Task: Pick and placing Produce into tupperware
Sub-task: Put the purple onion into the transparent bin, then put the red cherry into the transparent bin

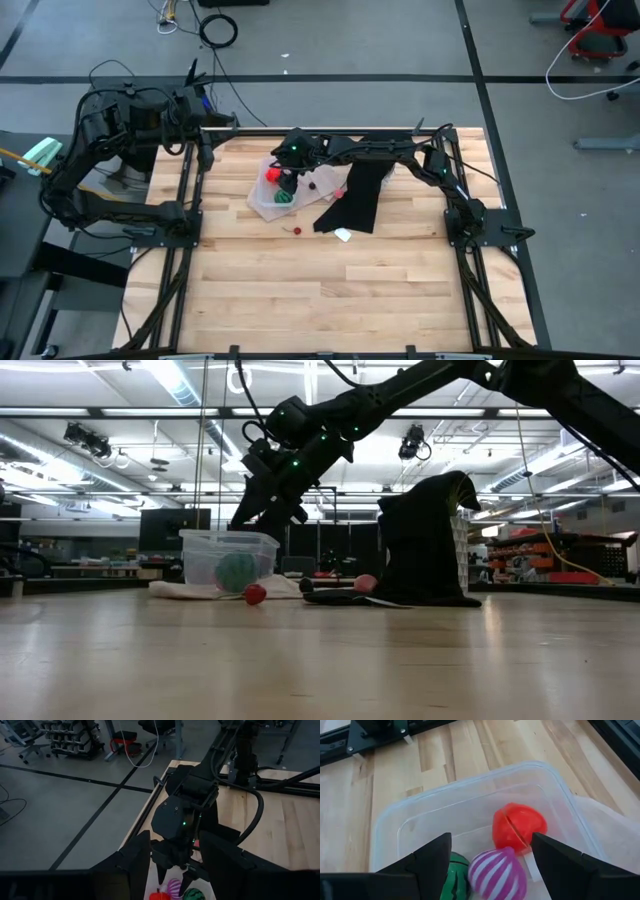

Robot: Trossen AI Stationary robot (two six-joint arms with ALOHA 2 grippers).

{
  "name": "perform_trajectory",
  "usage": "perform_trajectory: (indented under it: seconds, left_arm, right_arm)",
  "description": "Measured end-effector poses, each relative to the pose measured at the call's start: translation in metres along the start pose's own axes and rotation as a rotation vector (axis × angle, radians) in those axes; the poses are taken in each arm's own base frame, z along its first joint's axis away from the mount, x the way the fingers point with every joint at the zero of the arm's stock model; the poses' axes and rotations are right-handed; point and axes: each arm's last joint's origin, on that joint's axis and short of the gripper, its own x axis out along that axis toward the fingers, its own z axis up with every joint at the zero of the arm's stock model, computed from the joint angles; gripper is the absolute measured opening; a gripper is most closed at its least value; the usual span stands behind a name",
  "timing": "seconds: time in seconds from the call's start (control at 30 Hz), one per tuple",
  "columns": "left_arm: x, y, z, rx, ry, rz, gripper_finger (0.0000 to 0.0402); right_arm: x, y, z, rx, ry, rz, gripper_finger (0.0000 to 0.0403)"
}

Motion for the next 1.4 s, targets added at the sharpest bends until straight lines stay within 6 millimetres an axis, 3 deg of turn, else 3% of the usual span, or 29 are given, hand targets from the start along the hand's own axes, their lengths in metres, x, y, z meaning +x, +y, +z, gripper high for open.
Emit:
perform_trajectory:
  seconds: [0.27,0.6,0.77,0.9,1.13,1.4]
  left_arm:
    - [0.0,0.0,0.0,0.0,0.0,0.0,0.0175]
    - [0.0,0.0,0.0,0.001,0.0,-0.001,0.018]
    - [0.0,0.0,0.0,0.001,0.0,0.0,0.0181]
    - [0.0,0.0,0.0,0.001,-0.001,-0.001,0.0181]
    - [0.0,-0.006,0.001,0.011,-0.009,-0.087,0.0185]
    - [0.022,-0.036,-0.001,0.16,0.087,-0.284,0.0208]
  right_arm:
    - [-0.002,0.0,0.001,-0.014,-0.001,0.0,0.0279]
    - [-0.031,0.005,0.012,-0.068,0.004,0.015,0.0277]
    - [-0.061,0.014,0.016,-0.144,0.053,0.046,0.0272]
    - [-0.097,0.029,0.01,-0.192,0.19,0.071,0.0272]
    - [-0.156,0.056,-0.024,-0.249,0.569,0.106,0.0268]
    - [-0.201,0.061,-0.067,-0.138,0.608,0.069,0.0263]
